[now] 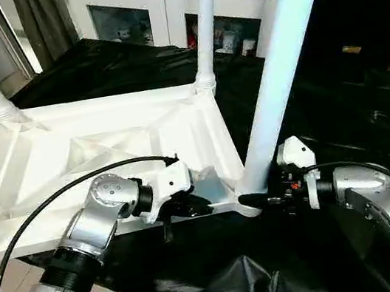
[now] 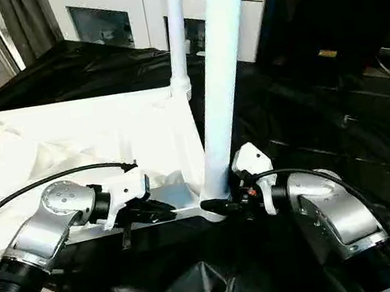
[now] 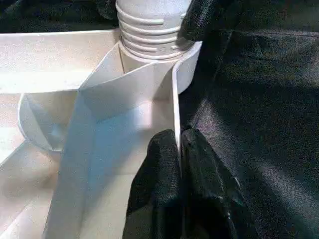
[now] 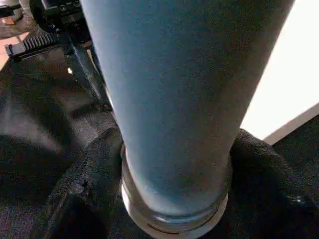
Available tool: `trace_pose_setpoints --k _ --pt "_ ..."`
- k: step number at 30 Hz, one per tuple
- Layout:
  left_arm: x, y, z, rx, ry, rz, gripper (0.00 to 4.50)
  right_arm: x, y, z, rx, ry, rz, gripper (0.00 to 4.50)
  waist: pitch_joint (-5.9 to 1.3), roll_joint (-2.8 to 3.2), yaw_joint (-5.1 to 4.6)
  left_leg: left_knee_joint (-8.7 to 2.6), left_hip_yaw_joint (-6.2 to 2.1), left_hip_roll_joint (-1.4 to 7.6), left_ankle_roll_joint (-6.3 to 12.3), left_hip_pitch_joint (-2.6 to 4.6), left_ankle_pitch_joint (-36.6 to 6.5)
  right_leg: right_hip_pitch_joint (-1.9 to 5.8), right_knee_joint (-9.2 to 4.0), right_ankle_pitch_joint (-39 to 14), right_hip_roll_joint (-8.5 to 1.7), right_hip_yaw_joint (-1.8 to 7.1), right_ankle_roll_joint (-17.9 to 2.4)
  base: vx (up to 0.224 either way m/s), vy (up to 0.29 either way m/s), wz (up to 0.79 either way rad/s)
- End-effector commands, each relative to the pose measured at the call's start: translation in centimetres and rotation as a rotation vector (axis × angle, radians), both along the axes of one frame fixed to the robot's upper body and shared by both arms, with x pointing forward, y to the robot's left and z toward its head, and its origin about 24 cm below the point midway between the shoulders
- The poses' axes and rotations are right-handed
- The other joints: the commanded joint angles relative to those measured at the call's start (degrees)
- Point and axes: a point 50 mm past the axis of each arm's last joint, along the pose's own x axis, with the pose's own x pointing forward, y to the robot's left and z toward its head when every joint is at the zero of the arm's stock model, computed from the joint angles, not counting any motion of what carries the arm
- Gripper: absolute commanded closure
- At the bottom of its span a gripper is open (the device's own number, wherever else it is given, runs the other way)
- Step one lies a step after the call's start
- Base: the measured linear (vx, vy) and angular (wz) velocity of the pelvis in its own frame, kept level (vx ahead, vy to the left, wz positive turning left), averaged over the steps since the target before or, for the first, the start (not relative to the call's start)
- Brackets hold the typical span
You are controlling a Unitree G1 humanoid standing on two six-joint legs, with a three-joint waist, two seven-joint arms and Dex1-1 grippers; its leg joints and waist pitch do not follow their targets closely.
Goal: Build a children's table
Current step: Rotate leg to tighten
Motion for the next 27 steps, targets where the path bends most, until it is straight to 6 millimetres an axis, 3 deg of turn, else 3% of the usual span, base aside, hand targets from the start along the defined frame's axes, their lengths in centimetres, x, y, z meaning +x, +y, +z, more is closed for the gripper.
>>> trace_pose_setpoints --k 1,4,5,7,9,11,17,19,21,25,27 --pt "0.8 -0.5 0.8 -0.008 -0.062 0.055 4.5 0.6 0.1 -0.4 0.018 0.003 -0.103 1.75 -4.58 0.18 0.07 -3.67 -0.98 2.81 2.28 0.48 -8.6 3.26 -4.04 -10.9 -5.86 3.74 -9.4 0.0 0.0 0.0" --pt "2.7 -0.6 0.6 0.008 -0.103 0.245 4.5 2.5 -0.1 -1.8 0.0 0.02 -0.387 1.75 -4.41 0.03 -0.27 -3.72 -0.93 2.46 0.96 0.68 -9.9 3.05 -4.61 -15.1 -5.86 3.57 -8.6 0.0 0.0 0.0" --pt "3.8 -1.0 0.7 0.009 -0.14 0.351 4.5 3.4 -0.3 -2.6 0.005 0.057 -0.569 1.76 -4.27 0.11 -0.54 -3.81 -0.95 2.33 0.3 0.71 -10.7 2.92 -4.97 -17.8 -5.8 3.52 -8.0 0.0 0.0 0.0" --pt "4.6 -1.3 0.8 0.007 -0.17 0.423 4.5 3.9 -0.3 -3.1 0.01 0.09 -0.69 1.76 -4.3 0.15 -0.67 -4.0 -1.2 2.42 -0.97 1.02 -12.2 2.84 -5.48 -21.8 -6.06 3.44 -6.6 0.0 0.0 0.0" --pt "5.7 -2.3 1.1 -0.018 -0.185 0.547 4.5 4.4 0.4 -3.9 -0.011 0.102 -0.799 1.76 -4.53 0.29 -0.67 -4.03 -1.3 2.54 -1.64 0.96 -12.2 2.95 -5.38 -21.0 -6.2 3.51 -6.1 0.0 0.0 0.0" --pt "6.3 -3.3 1.1 -0.022 -0.192 0.61 4.5 4.8 1.7 -4.2 -0.001 0.1 -0.847 1.76 -4.77 0.34 -0.57 -3.95 -1.13 2.53 -1.42 0.98 -11.6 2.89 -5.07 -17.3 -6.15 3.67 -6.7 0.0 0.0 0.0" --pt "6.3 -5.5 0.7 -0.019 -0.197 0.559 4.5 5.3 4.2 -3.6 0.052 0.058 -0.816 1.76 -4.8 0.48 -0.31 -3.98 -1.08 2.47 -0.56 0.85 -11.4 3.0 -4.95 -14.8 -6.12 3.74 -6.7 0.0 0.0 0.0" --pt "6.1 -5.7 0.7 -0.024 -0.193 0.534 4.5 5.4 4.1 -3.3 0.072 0.05 -0.814 1.76 -4.81 0.52 -0.32 -4.06 -1.13 2.55 -0.38 0.78 -11.6 3.07 -4.88 -14.4 -6.16 3.73 -6.6 0.0 0.0 0.0" --pt "5.9 -5.6 0.6 -0.026 -0.194 0.512 4.5 5.6 3.9 -2.9 0.084 0.03 -0.796 1.2 -4.77 0.56 -0.34 -4.08 -1.12 2.53 -0.34 0.82 -12.3 3.02 -5.03 -15.6 -6.23 3.71 -6.5 0.0 0.0 0.0" --pt "5.6 -5.2 0.5 -0.026 -0.187 0.465 4.5 6.0 3.3 -1.9 0.114 -0.025 -0.775 0.92 -4.74 0.14 -0.67 -4.2 -1.27 2.44 -0.02 0.12 -11.3 3.51 -4.8 -15.1 -6.2 3.61 -5.9 0.0 0.0 0.0" --pt "5.2 -4.9 0.5 -0.032 -0.177 0.406 4.5 6.0 2.9 -1.3 0.137 -0.039 -0.737 0.81 -4.86 0.29 -0.9 -4.07 -1.22 2.44 0.43 0.29 -10.5 3.36 -4.73 -14.2 -6.23 3.62 -6.2 0.0 0.0 0.0"
